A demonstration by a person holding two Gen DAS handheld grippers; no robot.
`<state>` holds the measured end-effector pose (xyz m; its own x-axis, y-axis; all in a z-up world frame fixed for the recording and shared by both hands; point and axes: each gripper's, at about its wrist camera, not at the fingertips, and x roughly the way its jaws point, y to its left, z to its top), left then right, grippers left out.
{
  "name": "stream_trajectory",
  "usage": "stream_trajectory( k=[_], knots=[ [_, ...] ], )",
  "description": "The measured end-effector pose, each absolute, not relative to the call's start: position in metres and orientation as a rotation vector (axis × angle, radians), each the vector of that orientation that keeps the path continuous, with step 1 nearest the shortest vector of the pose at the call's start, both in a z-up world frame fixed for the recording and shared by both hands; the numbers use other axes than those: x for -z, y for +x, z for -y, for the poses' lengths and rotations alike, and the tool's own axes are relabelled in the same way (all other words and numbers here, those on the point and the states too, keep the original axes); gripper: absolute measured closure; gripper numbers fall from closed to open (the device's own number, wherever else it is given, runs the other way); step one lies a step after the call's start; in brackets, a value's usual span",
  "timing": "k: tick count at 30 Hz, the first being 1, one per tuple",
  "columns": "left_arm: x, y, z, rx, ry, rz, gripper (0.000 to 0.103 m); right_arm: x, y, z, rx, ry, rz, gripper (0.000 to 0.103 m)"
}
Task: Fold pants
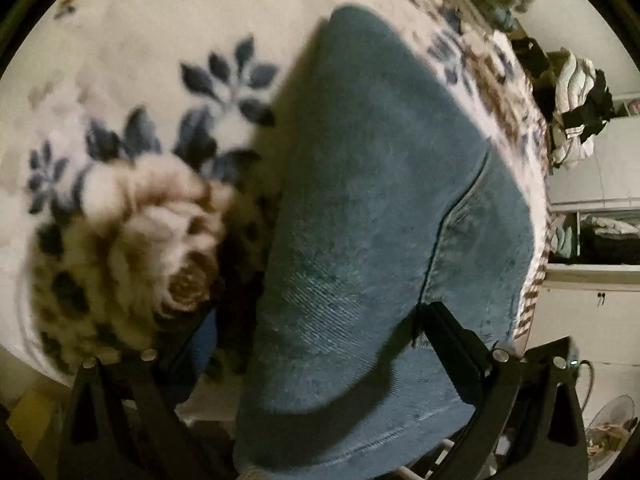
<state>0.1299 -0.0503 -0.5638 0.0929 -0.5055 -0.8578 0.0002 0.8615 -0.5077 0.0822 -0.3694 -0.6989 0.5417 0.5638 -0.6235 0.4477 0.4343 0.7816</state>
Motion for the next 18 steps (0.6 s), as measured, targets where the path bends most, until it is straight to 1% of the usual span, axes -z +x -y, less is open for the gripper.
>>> stream_trajectory(
  k=[4,5,6,7,8,12,14,15,16,17,18],
  knots=[
    [0.564,0.129,0.053,0.409,-0.424,-1.414,0.001,0.692,0.092,0.355,-0.061,1.17,-1.004,0.014],
    [0.564,0.129,0.053,0.41,-0.424,-1.412,0.001,0.692,0.092,0.355,-0.052,1.193,-0.998,0.019],
    [0.565,0.13,0.053,0.409,-0.427,-1.411,0.001,0.692,0.092,0.357,-0.046,1.21,-0.993,0.038],
    [0.565,0.131,0.052,0.412,-0.433,-1.409,0.001,0.691,0.094,0.357,-0.048,1.218,-0.998,0.05],
    [0.565,0.131,0.053,0.413,-0.435,-1.408,0.001,0.689,0.095,0.357,-0.059,1.219,-0.994,0.053],
    [0.564,0.132,0.053,0.43,-0.451,-1.405,0.001,0.66,0.105,0.358,-0.136,1.16,-0.961,0.054],
    [0.566,0.133,0.052,0.432,-0.454,-1.408,0.001,0.657,0.111,0.358,-0.135,1.104,-0.99,0.053],
    [0.566,0.133,0.053,0.432,-0.453,-1.407,0.001,0.664,0.114,0.36,-0.117,1.096,-1.028,0.048],
    [0.566,0.132,0.052,0.432,-0.451,-1.405,0.001,0.675,0.115,0.363,-0.079,1.103,-1.082,0.046],
    [0.566,0.131,0.052,0.429,-0.446,-1.403,0.001,0.689,0.115,0.366,-0.058,1.147,-1.124,0.041],
    [0.566,0.13,0.051,0.429,-0.445,-1.4,0.001,0.695,0.114,0.37,-0.072,1.203,-1.099,0.041]
  ],
)
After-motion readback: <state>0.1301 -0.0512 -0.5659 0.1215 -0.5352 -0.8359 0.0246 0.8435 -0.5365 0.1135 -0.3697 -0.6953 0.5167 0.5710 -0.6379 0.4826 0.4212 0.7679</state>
